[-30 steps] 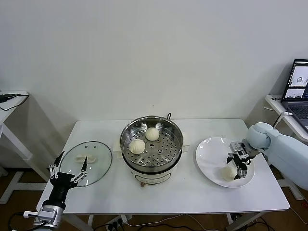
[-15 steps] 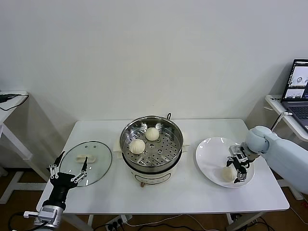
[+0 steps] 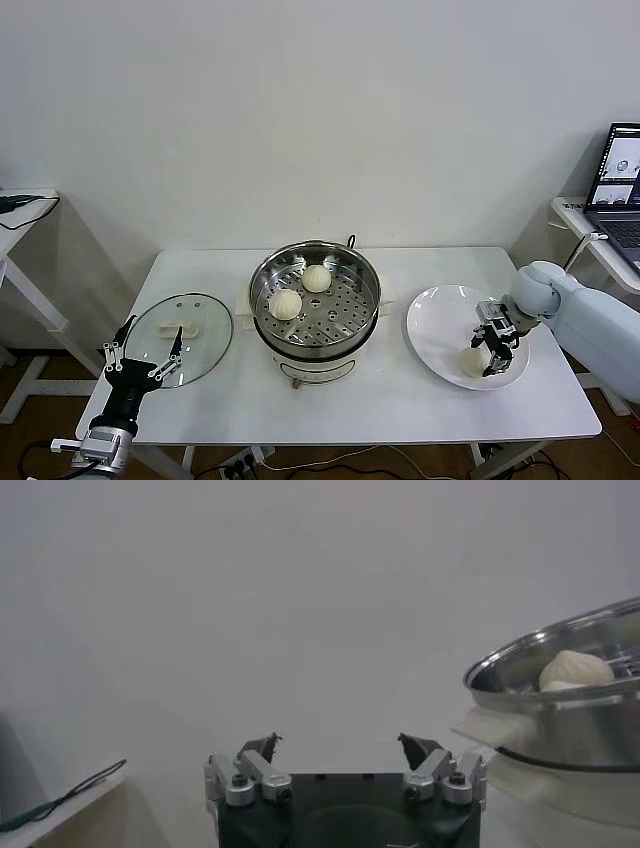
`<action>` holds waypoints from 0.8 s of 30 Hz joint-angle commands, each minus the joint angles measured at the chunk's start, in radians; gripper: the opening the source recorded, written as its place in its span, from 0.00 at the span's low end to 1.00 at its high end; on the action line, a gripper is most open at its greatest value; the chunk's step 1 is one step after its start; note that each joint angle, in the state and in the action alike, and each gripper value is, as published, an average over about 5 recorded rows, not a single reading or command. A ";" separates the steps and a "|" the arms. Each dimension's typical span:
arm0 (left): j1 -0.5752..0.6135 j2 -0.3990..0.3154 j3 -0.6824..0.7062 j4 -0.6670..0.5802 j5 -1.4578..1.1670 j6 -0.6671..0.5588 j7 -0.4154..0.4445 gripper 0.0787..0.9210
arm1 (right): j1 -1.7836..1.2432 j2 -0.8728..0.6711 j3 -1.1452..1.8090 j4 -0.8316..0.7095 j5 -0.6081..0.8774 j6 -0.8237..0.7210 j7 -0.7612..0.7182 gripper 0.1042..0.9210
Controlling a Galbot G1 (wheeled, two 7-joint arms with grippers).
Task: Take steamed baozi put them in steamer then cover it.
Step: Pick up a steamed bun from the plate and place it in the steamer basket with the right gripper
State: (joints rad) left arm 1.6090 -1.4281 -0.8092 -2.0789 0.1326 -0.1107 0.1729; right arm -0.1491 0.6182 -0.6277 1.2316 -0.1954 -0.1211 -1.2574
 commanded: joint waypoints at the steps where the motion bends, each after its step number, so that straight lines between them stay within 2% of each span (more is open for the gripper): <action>1: 0.000 0.000 -0.001 -0.002 0.000 -0.001 0.001 0.88 | 0.065 -0.032 -0.037 0.027 0.049 -0.002 -0.001 0.69; 8: 0.003 0.002 0.000 -0.019 -0.001 0.001 0.001 0.88 | 0.342 -0.112 -0.178 0.132 0.206 -0.020 -0.020 0.68; 13: 0.005 0.005 0.003 -0.031 -0.001 0.002 0.001 0.88 | 0.586 -0.115 -0.325 0.222 0.291 -0.015 -0.023 0.68; 18: 0.007 0.010 0.002 -0.039 -0.002 0.004 0.001 0.88 | 0.826 -0.034 -0.447 0.304 0.325 0.040 -0.014 0.68; 24: 0.010 0.012 -0.012 -0.035 -0.005 0.000 0.006 0.88 | 1.013 0.133 -0.559 0.349 0.345 0.161 -0.012 0.68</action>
State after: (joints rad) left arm 1.6188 -1.4158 -0.8167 -2.1135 0.1281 -0.1090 0.1771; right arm 0.5449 0.6268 -1.0161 1.4907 0.0786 -0.0551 -1.2707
